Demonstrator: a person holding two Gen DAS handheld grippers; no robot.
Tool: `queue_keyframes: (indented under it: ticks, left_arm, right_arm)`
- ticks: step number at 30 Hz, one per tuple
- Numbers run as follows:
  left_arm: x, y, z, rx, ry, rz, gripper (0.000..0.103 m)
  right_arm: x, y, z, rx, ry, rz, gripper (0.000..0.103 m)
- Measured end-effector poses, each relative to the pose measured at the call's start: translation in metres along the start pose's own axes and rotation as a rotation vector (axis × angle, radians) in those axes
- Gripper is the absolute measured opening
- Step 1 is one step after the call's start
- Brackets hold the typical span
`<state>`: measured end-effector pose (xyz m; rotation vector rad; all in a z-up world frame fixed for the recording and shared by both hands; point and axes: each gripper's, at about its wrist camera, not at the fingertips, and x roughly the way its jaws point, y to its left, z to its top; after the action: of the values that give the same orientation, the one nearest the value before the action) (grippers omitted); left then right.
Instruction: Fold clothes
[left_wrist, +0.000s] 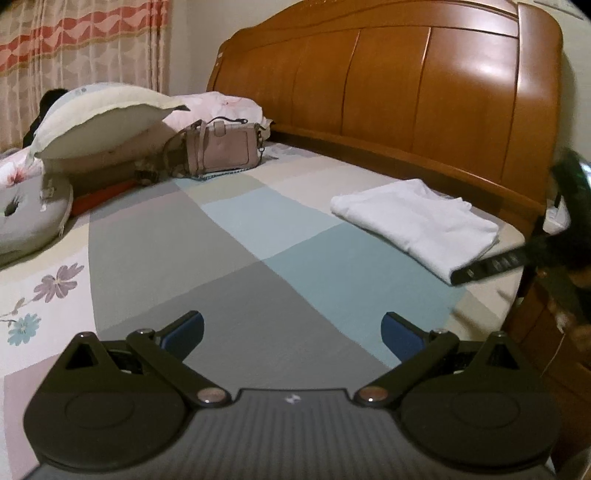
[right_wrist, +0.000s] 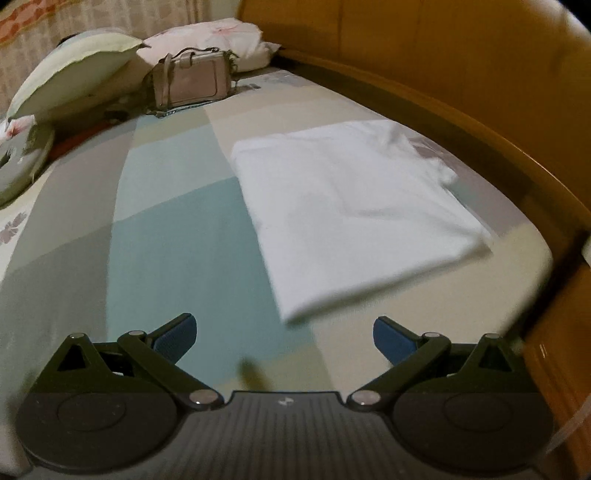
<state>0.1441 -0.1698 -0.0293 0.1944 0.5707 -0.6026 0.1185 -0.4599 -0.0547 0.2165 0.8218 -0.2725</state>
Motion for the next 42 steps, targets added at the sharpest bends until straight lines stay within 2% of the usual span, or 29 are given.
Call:
queue_keyframes:
  ticks: [6,11,18,26,33,42]
  left_arm:
    - [-0.012,-0.020,0.007,0.005,-0.009,-0.017,0.102]
    - [-0.025,-0.031,0.008,0.003,-0.011,-0.027,0.102]
    - [-0.041,-0.037,0.009,-0.013,-0.007,-0.038,0.102]
    - [-0.062,-0.043,0.002,-0.025,-0.021,-0.075,0.102]
    - [-0.066,-0.046,-0.004,-0.056,0.007,-0.063,0.102]
    - [-0.067,-0.054,-0.005,-0.067,0.020,-0.047,0.102]
  right_arm:
    - [-0.051,0.015,-0.033,0.014,-0.064,-0.076,0.103]
    - [-0.075,0.023,-0.047,0.040,-0.076,-0.056,0.103]
    - [-0.093,0.031,-0.060,0.015,-0.066,-0.085,0.103]
    - [-0.119,0.036,-0.070,0.004,-0.093,-0.108,0.103]
    - [-0.131,0.039,-0.082,0.000,-0.111,-0.084,0.103]
    - [-0.135,0.035,-0.088,0.025,-0.116,-0.111,0.103]
